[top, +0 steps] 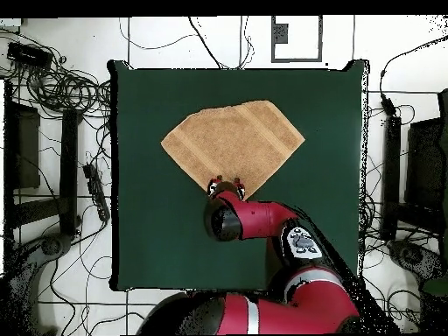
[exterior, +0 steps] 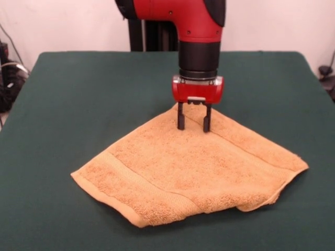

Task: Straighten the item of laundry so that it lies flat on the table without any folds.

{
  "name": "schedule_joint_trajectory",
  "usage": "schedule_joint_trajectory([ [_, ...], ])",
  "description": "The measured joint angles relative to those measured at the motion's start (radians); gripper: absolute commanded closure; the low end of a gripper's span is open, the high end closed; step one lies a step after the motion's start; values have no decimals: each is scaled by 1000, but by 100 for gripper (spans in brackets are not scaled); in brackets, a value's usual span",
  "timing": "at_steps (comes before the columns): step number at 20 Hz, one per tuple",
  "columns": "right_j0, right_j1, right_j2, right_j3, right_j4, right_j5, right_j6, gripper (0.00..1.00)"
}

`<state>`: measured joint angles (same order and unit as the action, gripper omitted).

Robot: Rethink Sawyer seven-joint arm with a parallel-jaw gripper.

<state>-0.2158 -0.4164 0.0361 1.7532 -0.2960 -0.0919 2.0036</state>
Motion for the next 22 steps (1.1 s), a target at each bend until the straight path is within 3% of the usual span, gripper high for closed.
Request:
schedule_joint_trajectory([
  [12, 14, -5, -38, 80, 0, -102, 0, 0],
  [22, 14, -23, -60, 168, 1, -107, 0, 0],
])
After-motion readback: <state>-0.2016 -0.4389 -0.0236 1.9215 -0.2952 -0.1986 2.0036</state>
